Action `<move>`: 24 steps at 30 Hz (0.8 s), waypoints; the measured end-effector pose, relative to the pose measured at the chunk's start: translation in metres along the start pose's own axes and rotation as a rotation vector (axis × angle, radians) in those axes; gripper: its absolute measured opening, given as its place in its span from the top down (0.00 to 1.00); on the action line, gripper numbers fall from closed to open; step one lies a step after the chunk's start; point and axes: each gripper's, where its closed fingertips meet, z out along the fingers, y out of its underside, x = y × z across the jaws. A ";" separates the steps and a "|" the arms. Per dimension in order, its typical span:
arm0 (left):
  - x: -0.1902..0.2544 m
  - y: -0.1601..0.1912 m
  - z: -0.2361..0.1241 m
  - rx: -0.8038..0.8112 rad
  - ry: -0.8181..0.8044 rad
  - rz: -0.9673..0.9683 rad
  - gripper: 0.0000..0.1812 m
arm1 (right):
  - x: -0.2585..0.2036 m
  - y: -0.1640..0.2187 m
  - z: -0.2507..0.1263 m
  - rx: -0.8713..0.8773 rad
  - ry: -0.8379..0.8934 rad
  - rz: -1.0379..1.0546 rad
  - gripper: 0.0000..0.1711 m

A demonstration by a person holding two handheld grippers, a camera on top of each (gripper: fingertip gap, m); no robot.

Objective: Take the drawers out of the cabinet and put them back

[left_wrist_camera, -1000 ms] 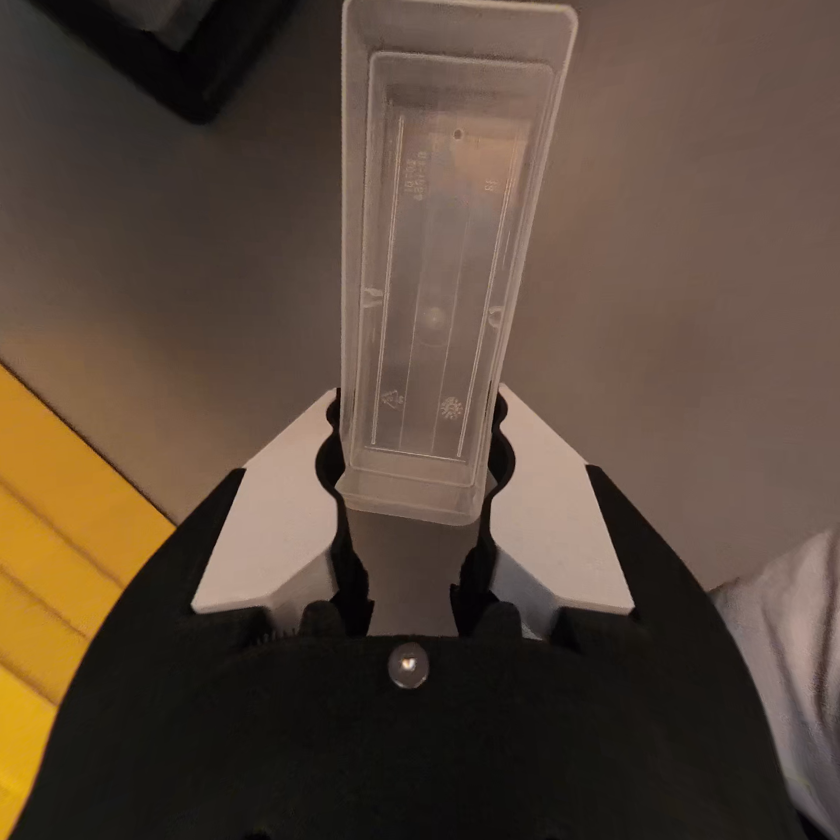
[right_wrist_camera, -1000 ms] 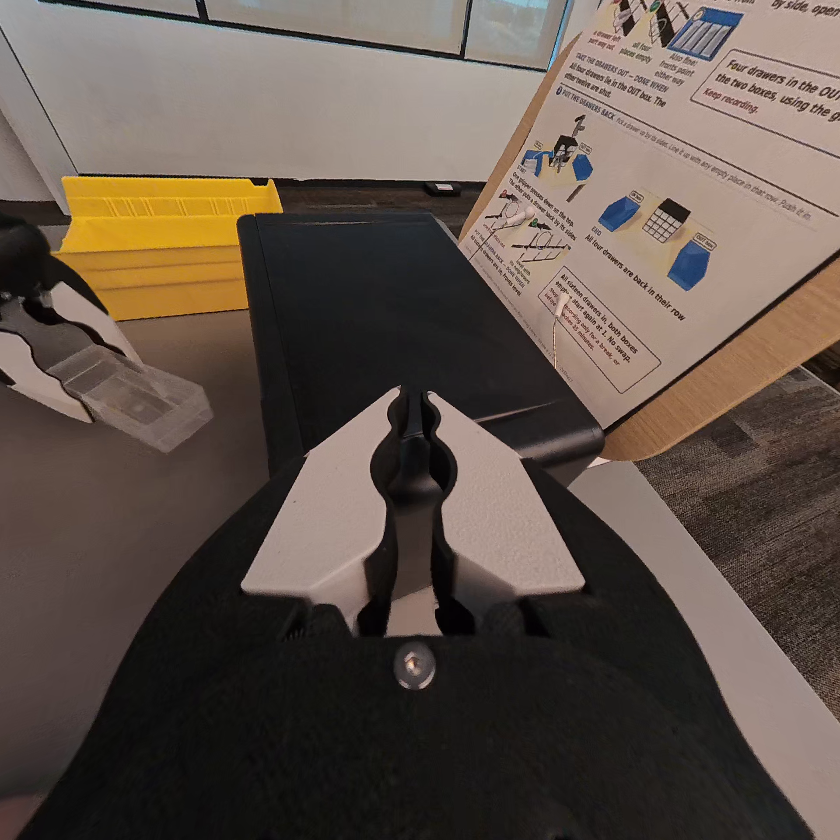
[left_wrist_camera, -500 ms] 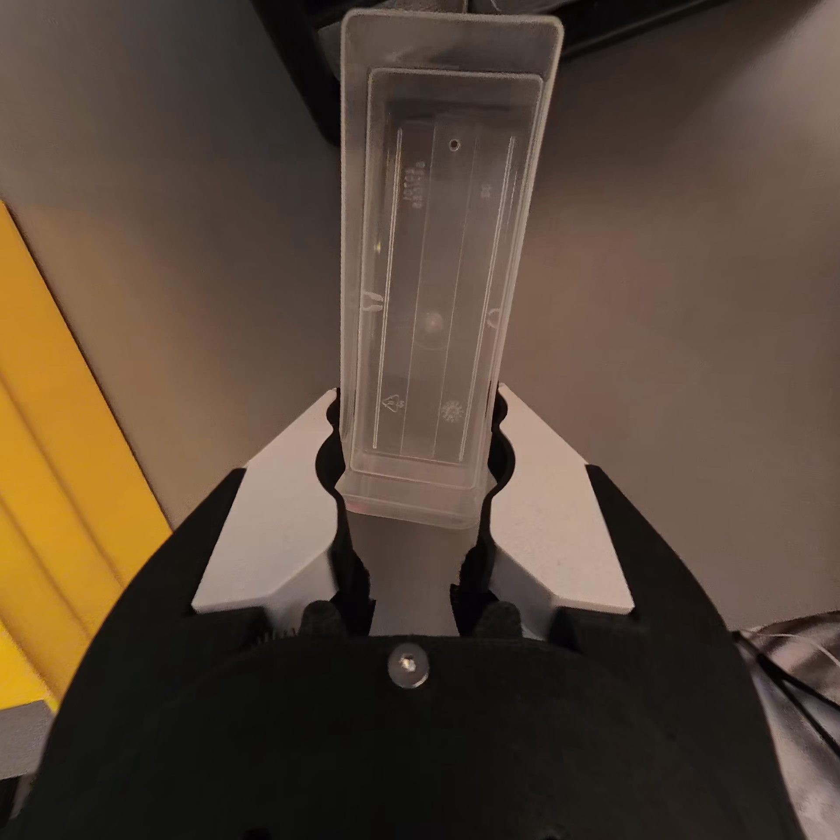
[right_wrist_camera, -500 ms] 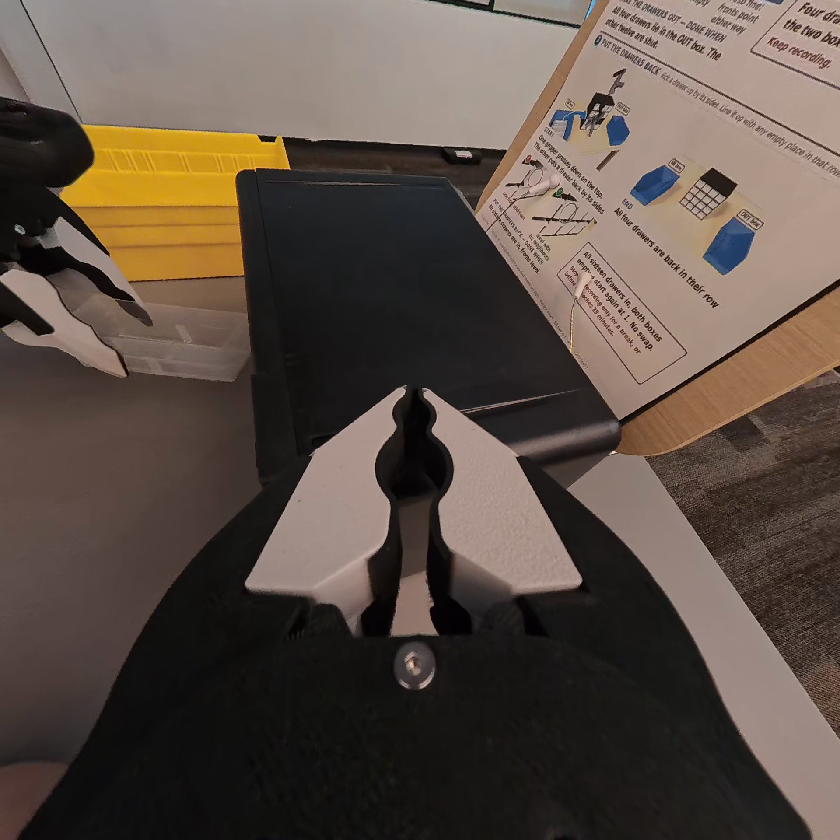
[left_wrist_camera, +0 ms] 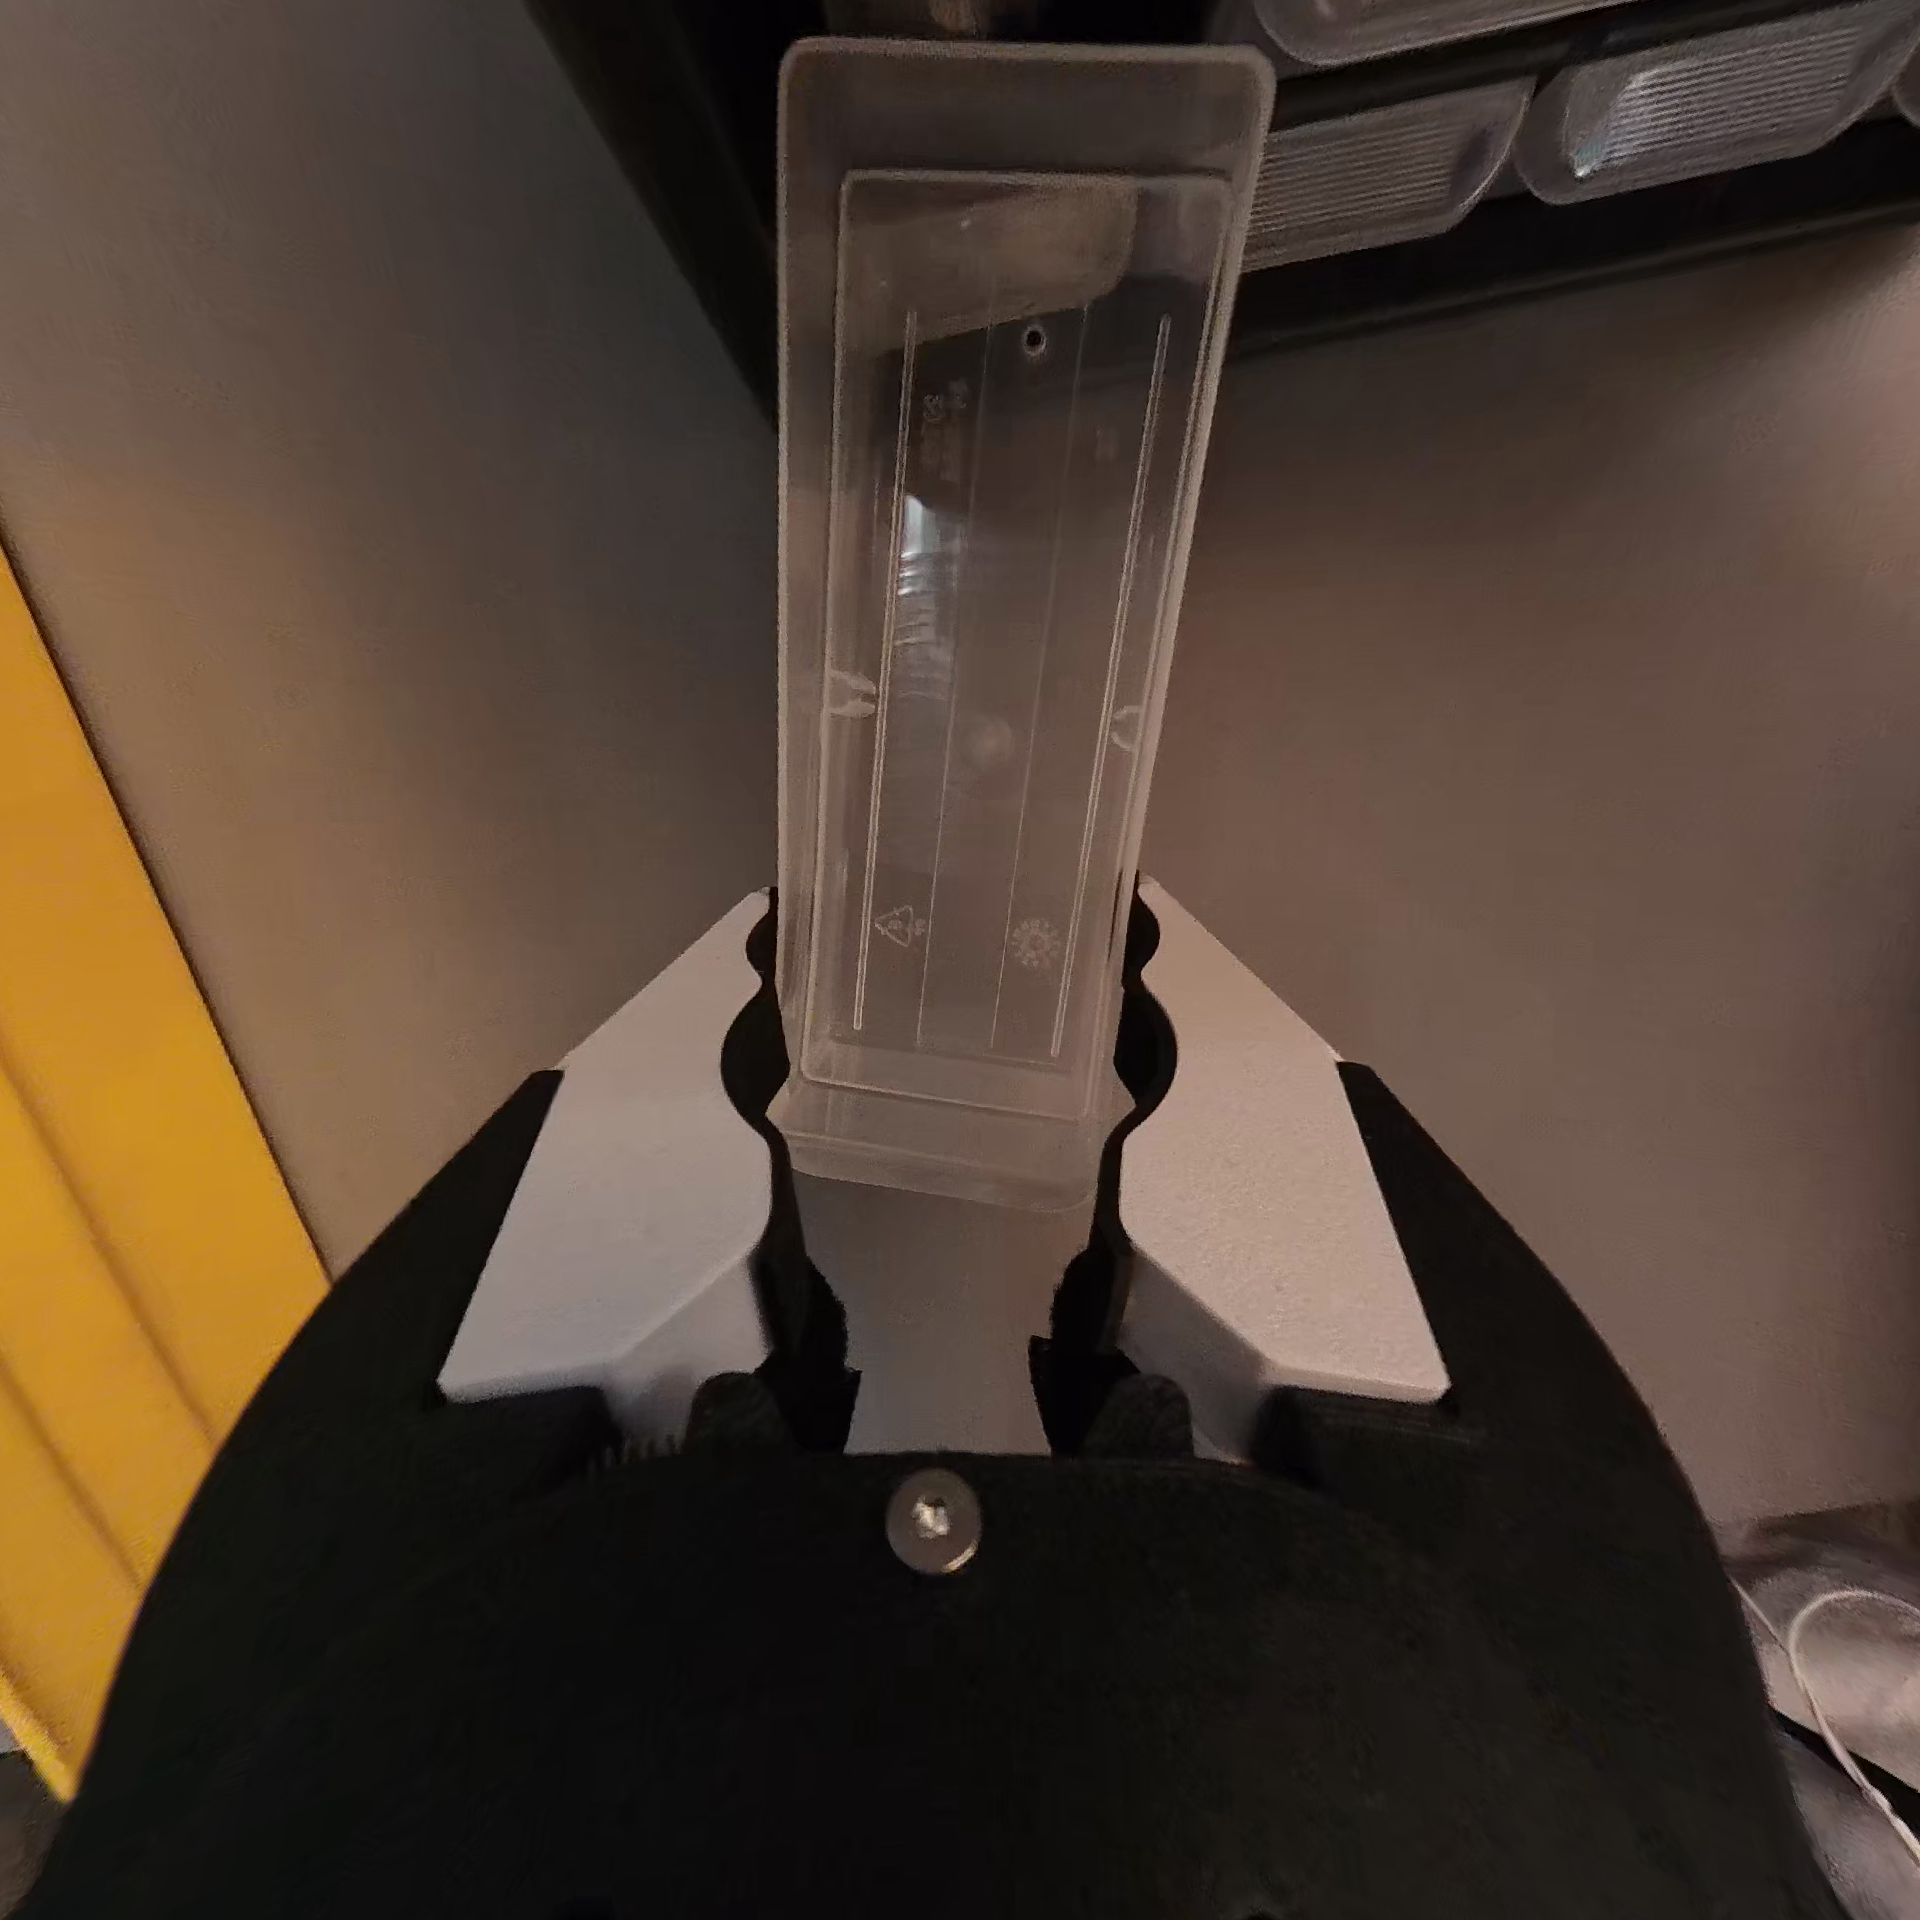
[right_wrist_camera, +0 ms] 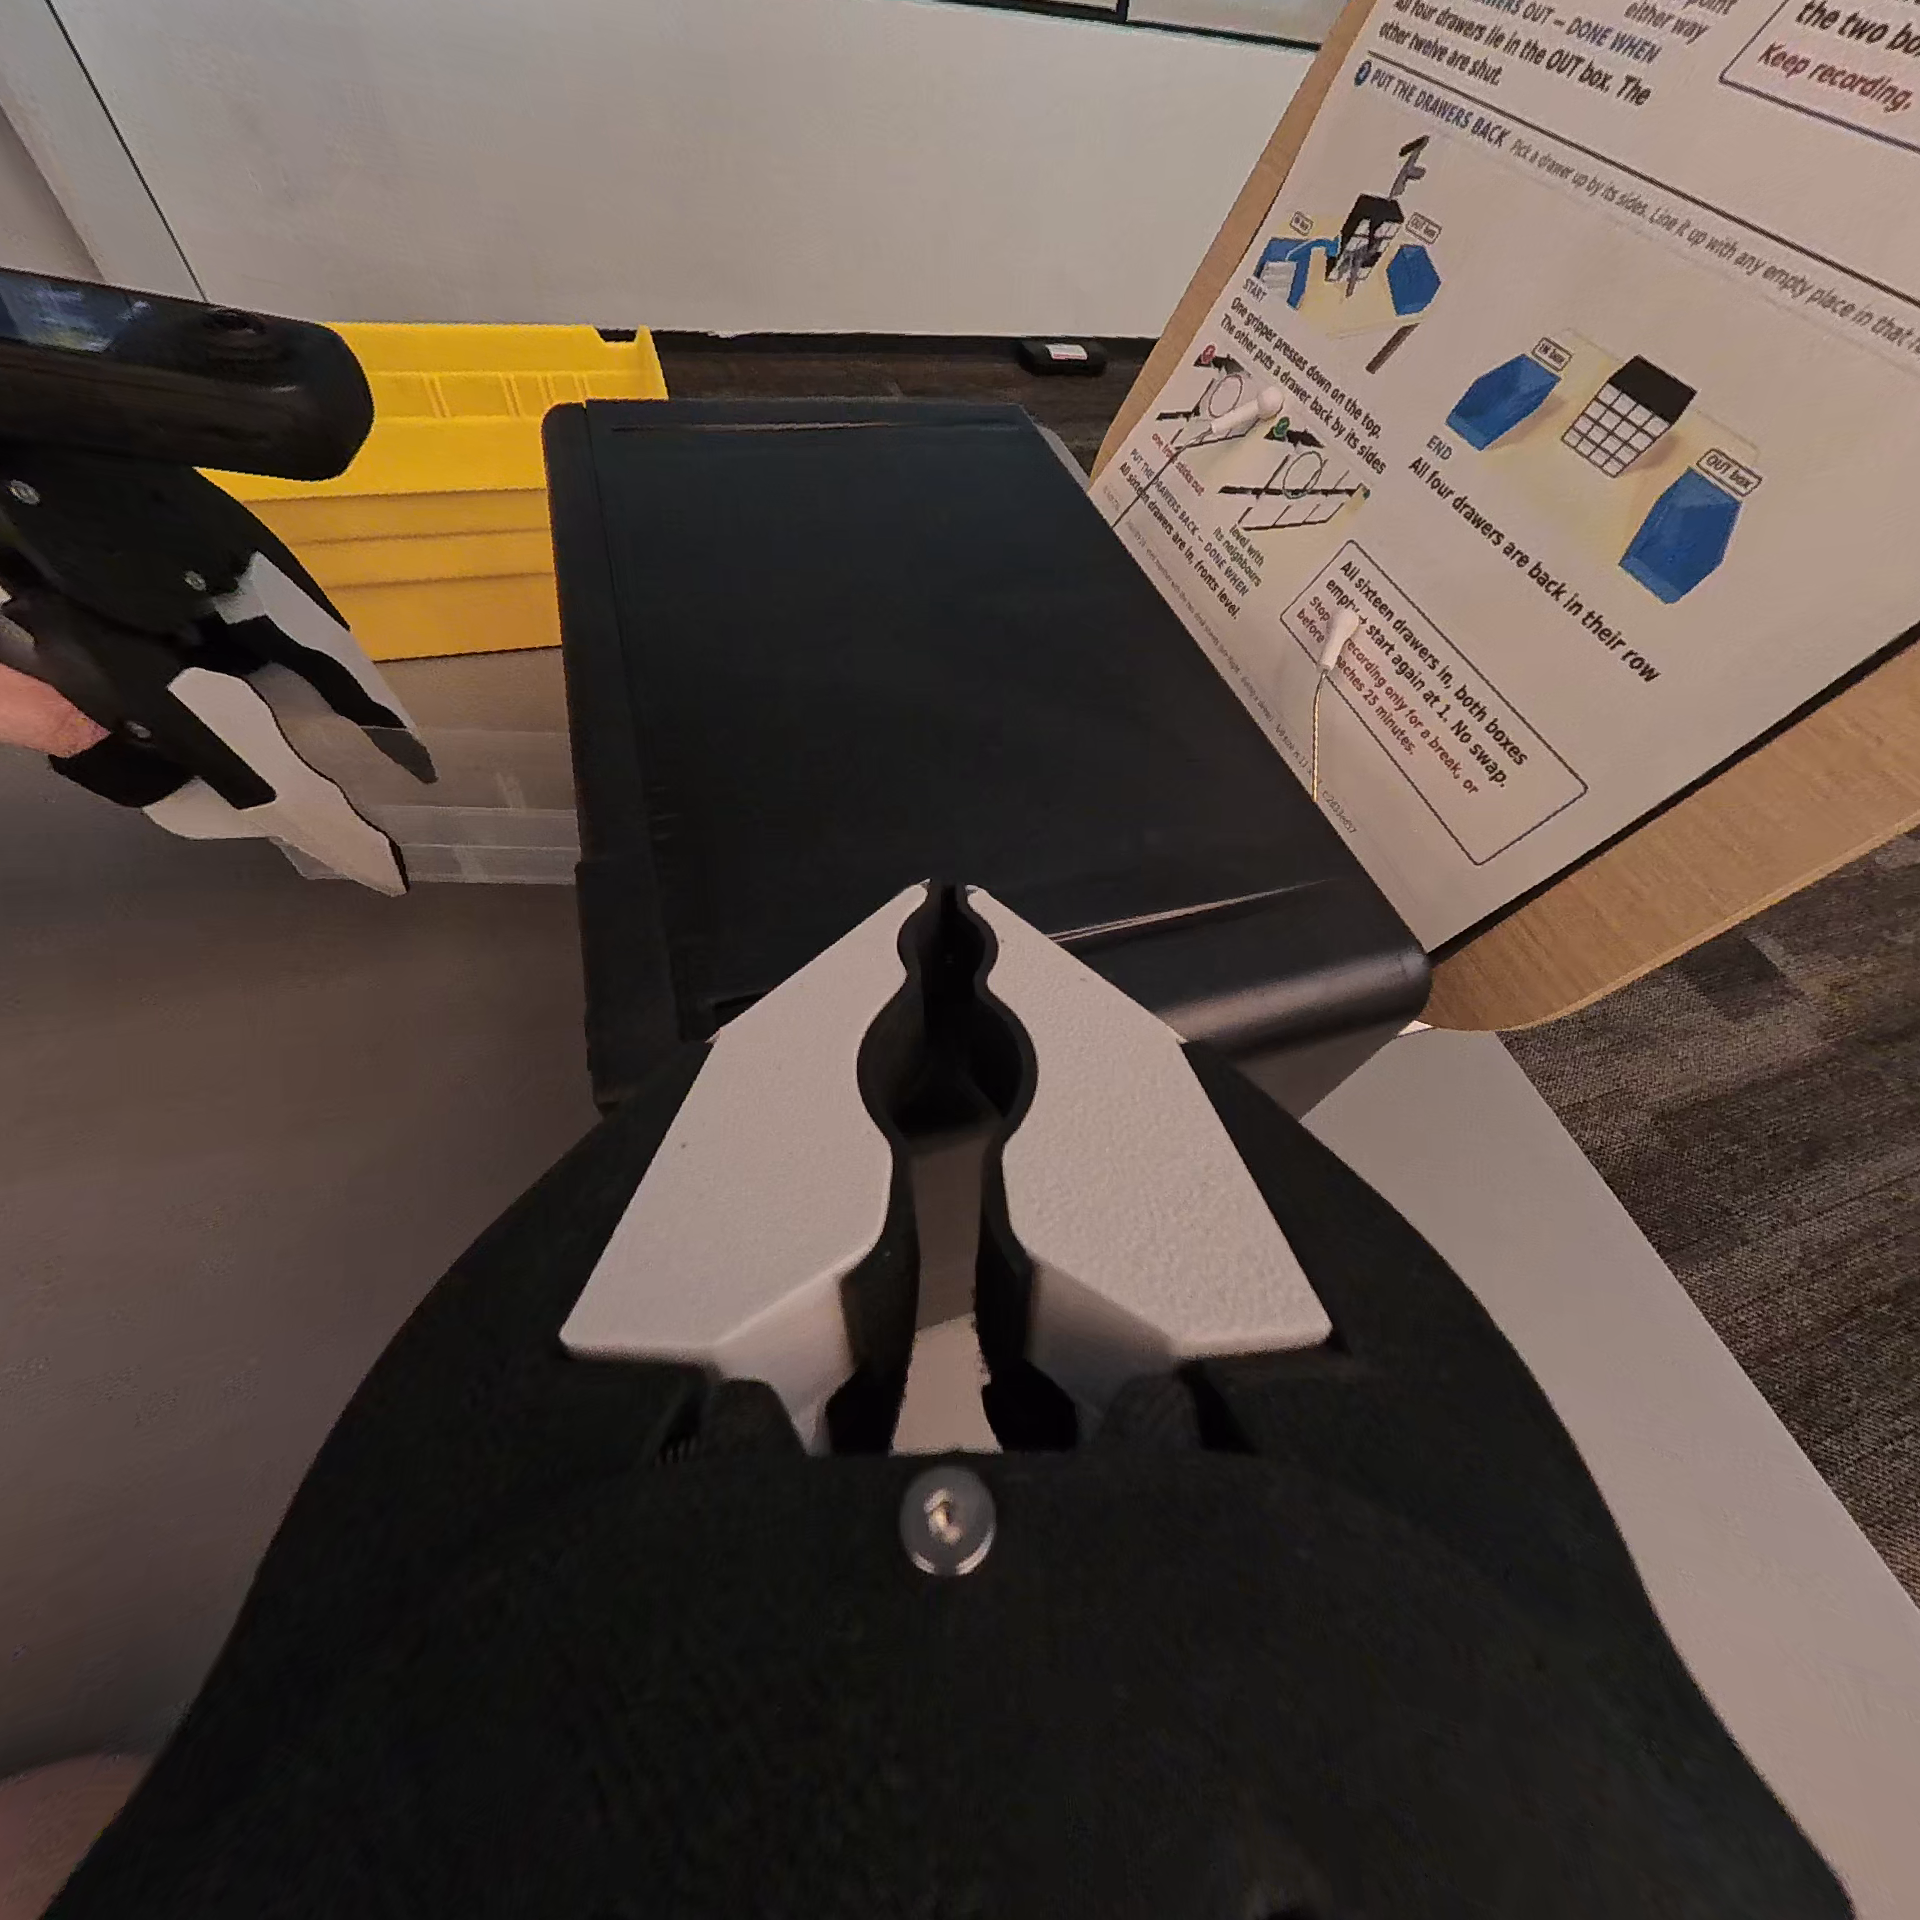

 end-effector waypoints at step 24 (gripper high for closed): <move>0.003 -0.004 -0.018 -0.094 -0.113 -0.045 0.66 | 0.000 0.000 0.000 0.027 -0.038 0.031 1.00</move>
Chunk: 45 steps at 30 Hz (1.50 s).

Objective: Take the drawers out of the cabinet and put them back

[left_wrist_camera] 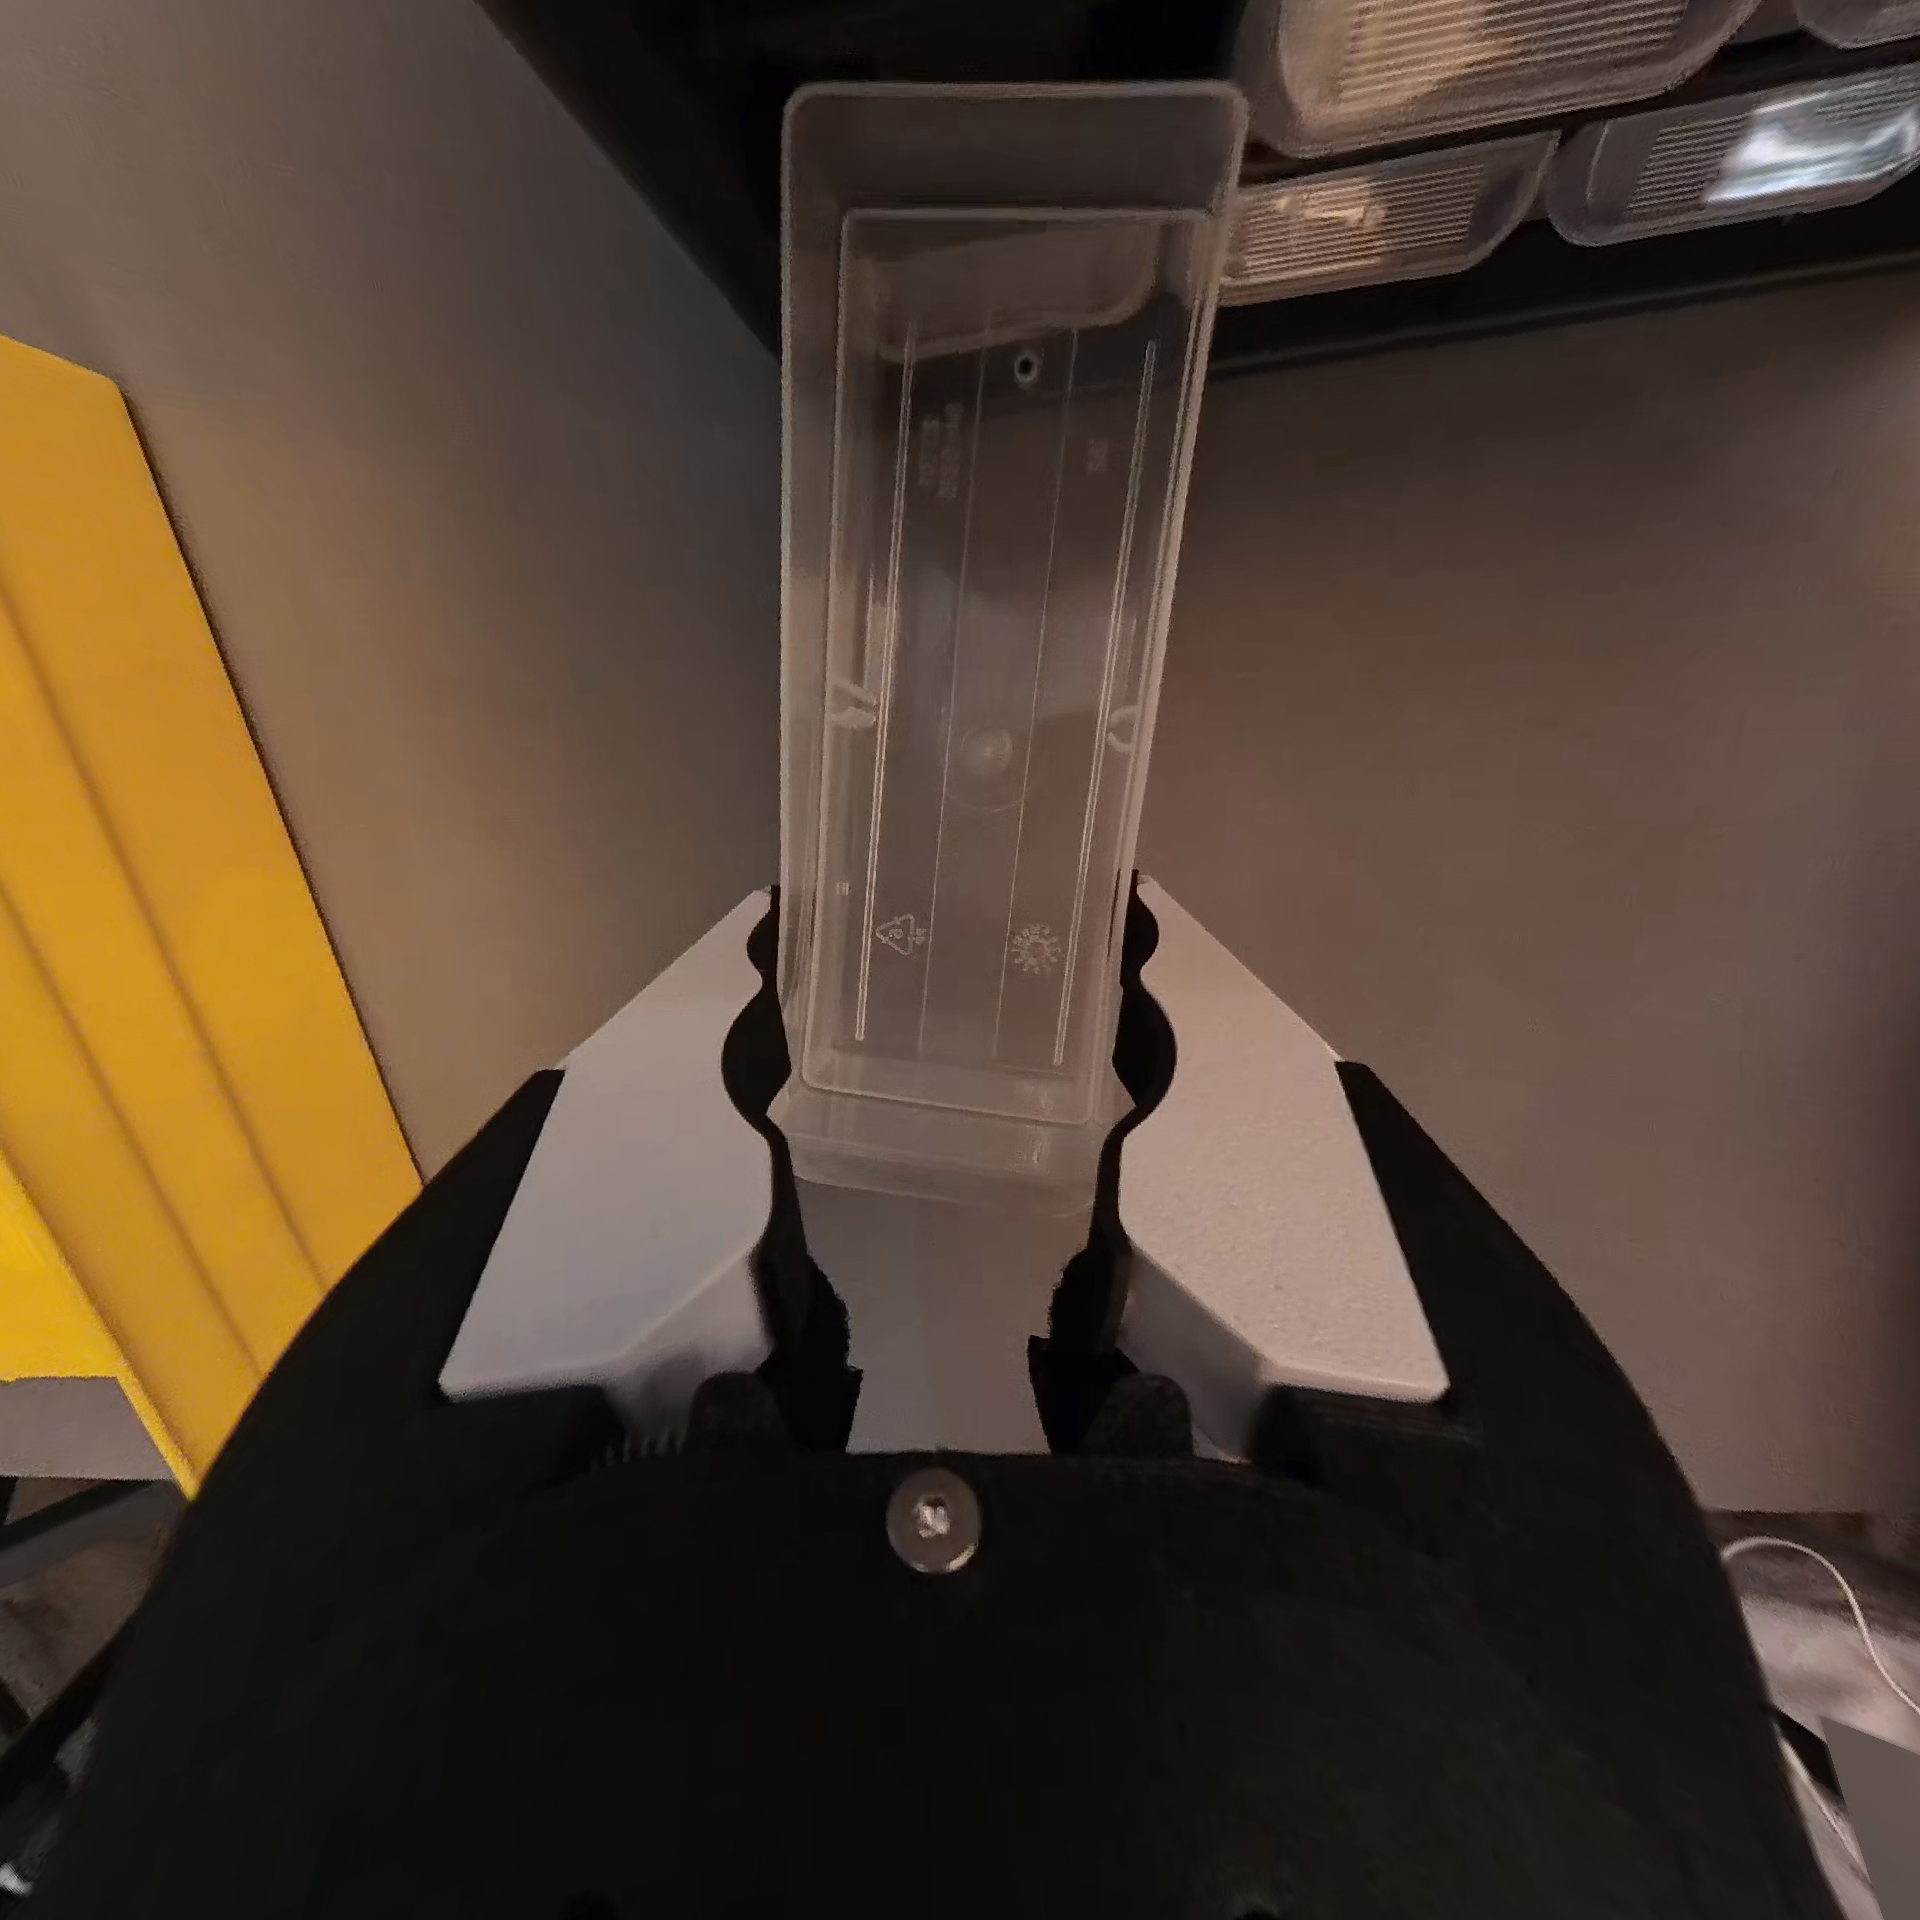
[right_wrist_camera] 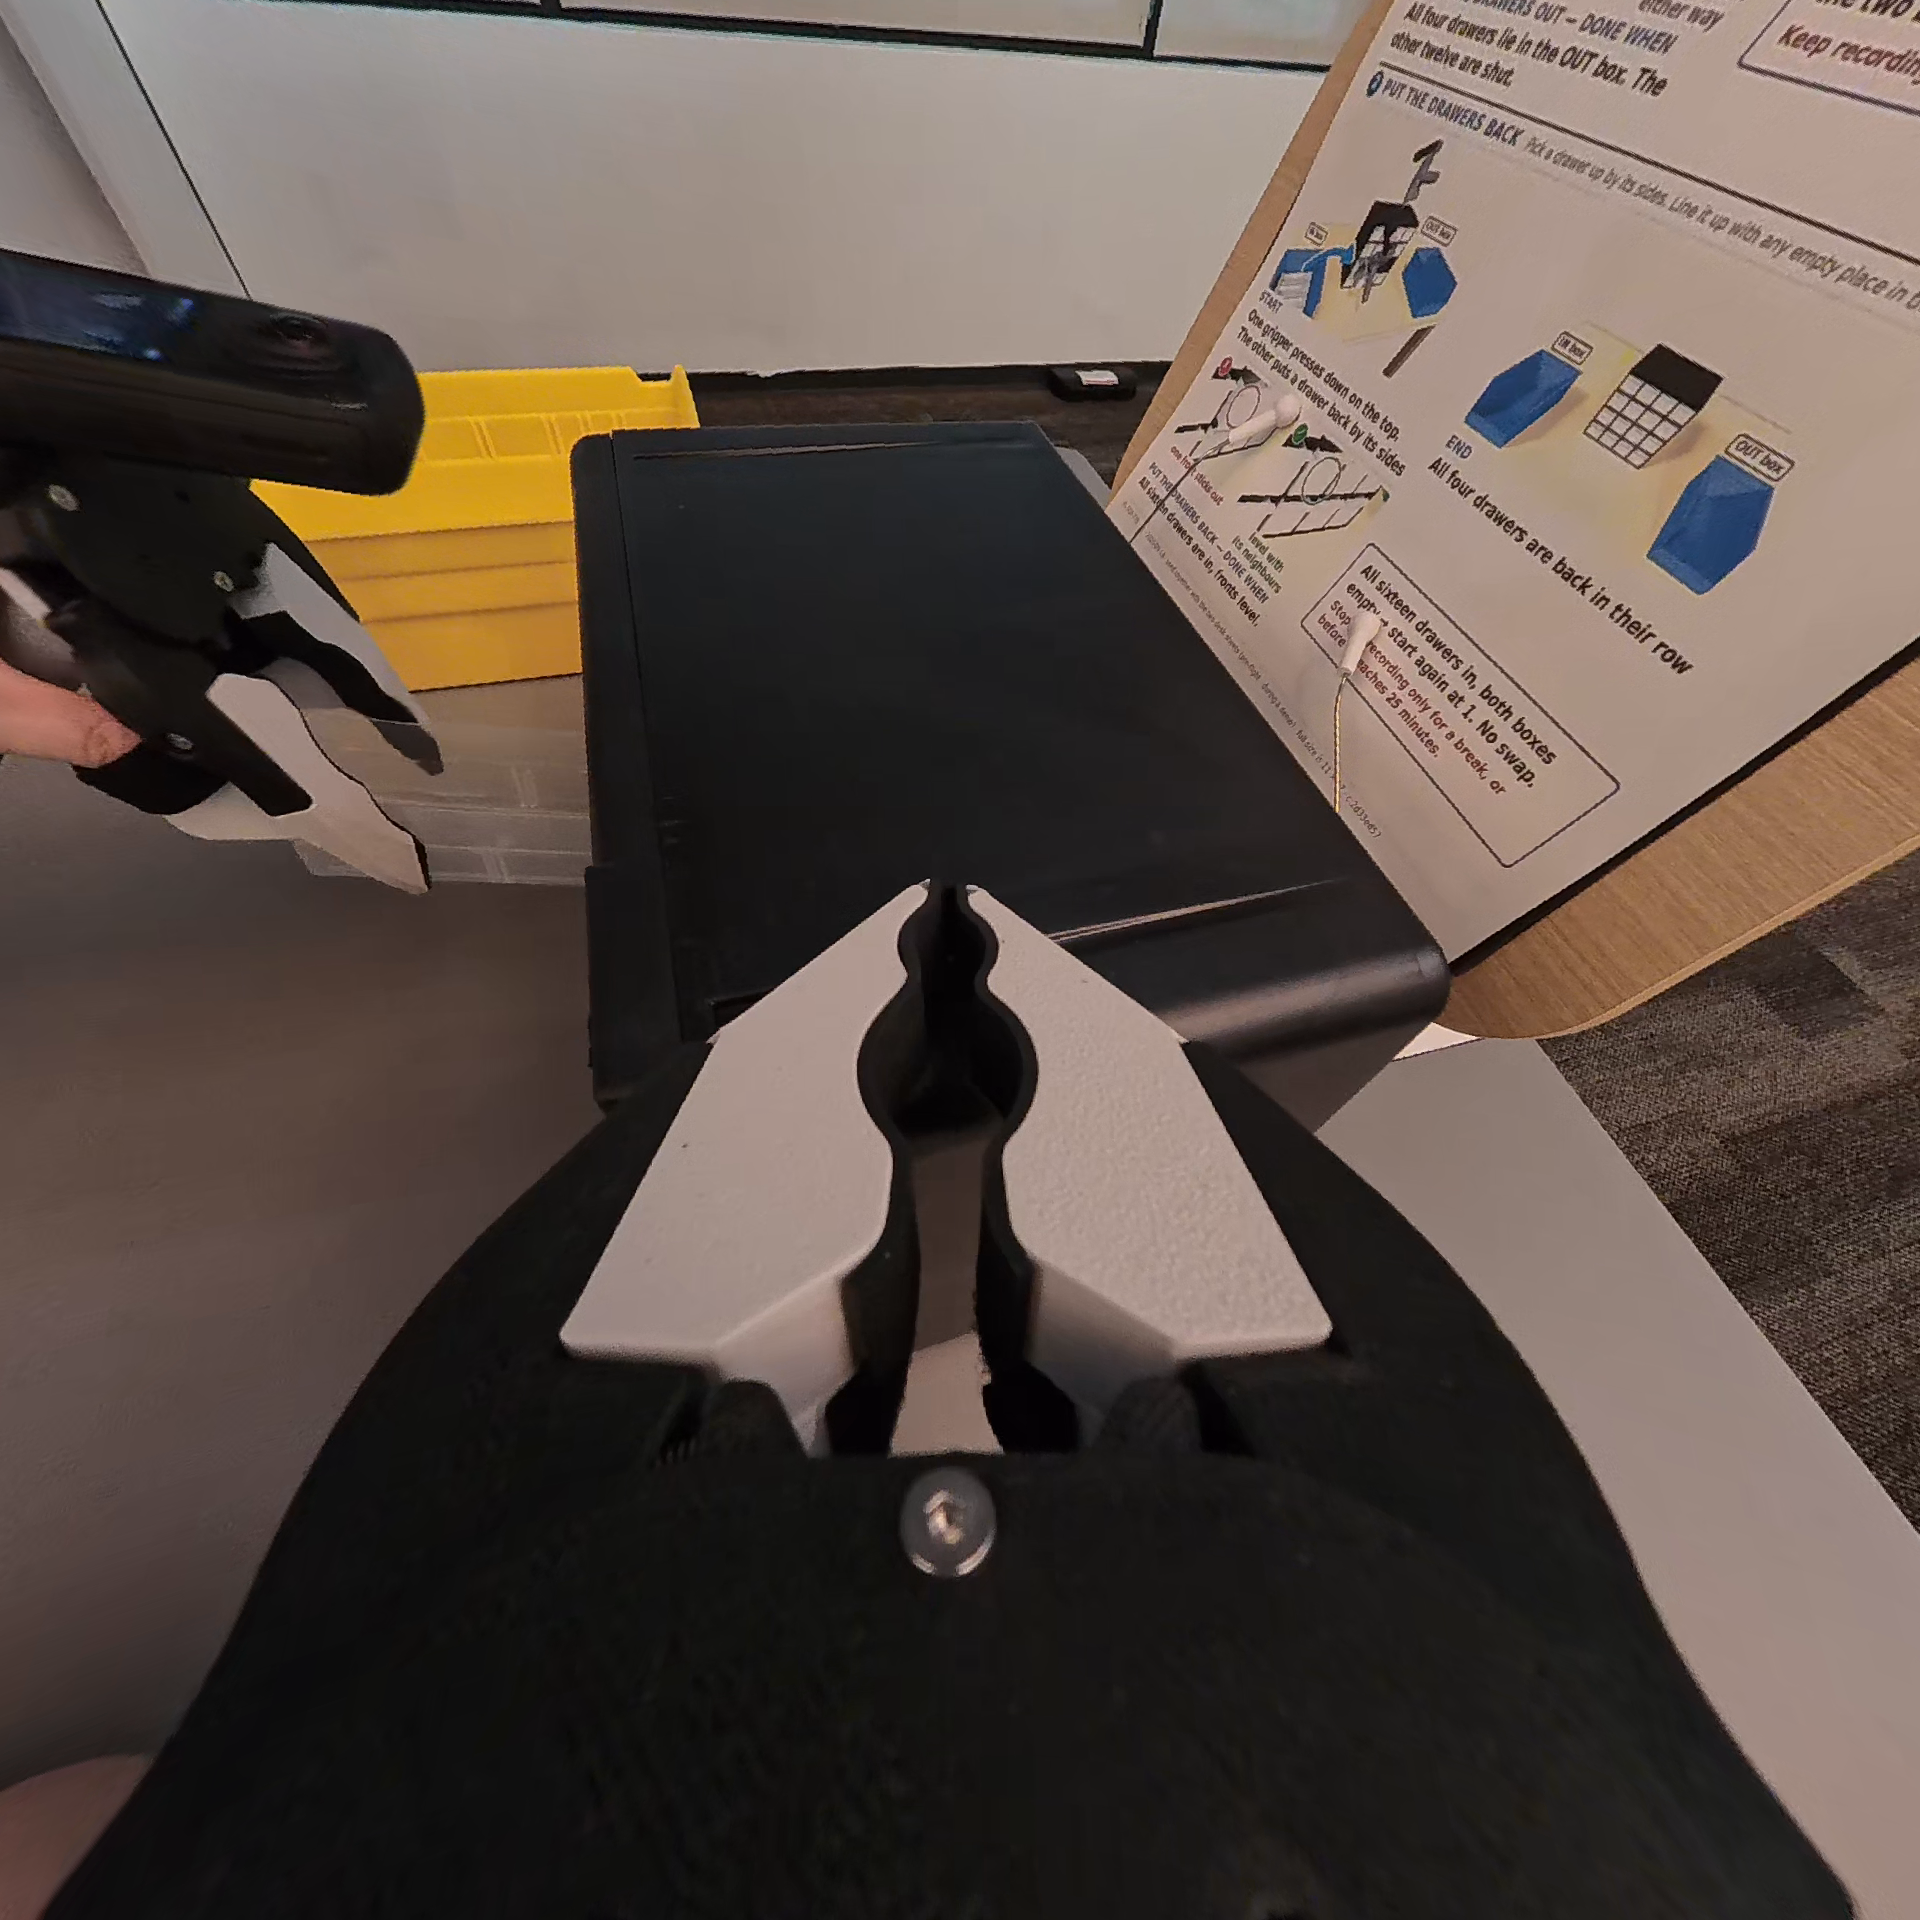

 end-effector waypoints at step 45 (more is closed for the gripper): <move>0.005 -0.066 0.021 0.207 0.007 -0.025 0.66 | -0.002 0.000 -0.001 0.061 -0.081 0.037 1.00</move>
